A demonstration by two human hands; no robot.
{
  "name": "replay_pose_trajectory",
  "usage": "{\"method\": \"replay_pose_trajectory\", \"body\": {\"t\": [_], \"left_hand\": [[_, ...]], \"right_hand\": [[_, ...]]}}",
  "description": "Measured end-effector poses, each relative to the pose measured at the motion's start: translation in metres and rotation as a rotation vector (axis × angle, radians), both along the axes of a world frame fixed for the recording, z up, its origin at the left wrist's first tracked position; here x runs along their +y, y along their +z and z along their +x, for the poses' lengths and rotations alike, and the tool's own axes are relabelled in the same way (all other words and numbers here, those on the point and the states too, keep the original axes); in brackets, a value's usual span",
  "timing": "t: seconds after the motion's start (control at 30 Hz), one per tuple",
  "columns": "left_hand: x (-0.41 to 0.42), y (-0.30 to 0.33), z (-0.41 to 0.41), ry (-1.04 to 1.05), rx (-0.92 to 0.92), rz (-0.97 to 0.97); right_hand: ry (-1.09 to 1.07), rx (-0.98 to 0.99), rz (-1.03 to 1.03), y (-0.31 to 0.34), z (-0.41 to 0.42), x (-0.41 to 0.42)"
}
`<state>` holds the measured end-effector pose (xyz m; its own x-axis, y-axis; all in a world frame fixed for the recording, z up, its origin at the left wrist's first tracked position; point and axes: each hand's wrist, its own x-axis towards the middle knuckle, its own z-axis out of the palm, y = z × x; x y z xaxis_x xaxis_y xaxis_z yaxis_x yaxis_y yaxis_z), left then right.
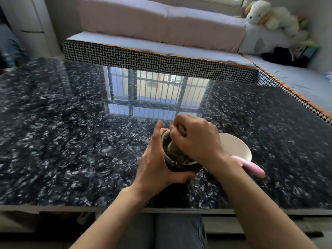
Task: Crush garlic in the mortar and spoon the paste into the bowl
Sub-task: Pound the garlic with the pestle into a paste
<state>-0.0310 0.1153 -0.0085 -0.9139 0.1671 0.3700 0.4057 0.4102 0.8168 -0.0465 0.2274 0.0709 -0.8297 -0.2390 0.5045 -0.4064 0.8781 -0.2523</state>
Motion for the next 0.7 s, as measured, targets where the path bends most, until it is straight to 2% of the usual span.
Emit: {"method": "replay_pose_trajectory", "body": {"t": [0.07, 0.17, 0.33, 0.4, 0.5, 0.57, 0.63, 0.7], "left_hand": [[-0.001, 0.001, -0.002, -0.021, 0.0, -0.009], [-0.002, 0.001, -0.004, -0.036, -0.003, -0.015], [-0.002, 0.002, -0.005, -0.07, -0.006, -0.022], [-0.004, 0.003, -0.006, -0.083, -0.007, -0.061], [-0.008, 0.005, -0.007, -0.061, -0.018, -0.122], [-0.009, 0.008, -0.007, -0.047, 0.013, -0.148], [-0.013, 0.013, -0.006, -0.032, 0.069, -0.088], [-0.017, 0.019, -0.004, 0.014, 0.109, 0.015]], "right_hand": [[-0.046, 0.034, 0.0, 0.009, -0.004, 0.01], [-0.13, 0.164, -0.122, 0.021, -0.006, 0.021], [0.012, -0.014, 0.119, 0.002, -0.005, 0.011], [-0.019, 0.052, 0.046, 0.011, -0.006, 0.016], [-0.056, 0.188, -0.177, 0.019, -0.005, 0.016], [-0.024, 0.099, -0.061, 0.01, -0.001, 0.007], [0.003, -0.037, 0.069, 0.0, -0.002, 0.004], [-0.019, -0.03, 0.053, 0.004, -0.005, 0.013]]}}
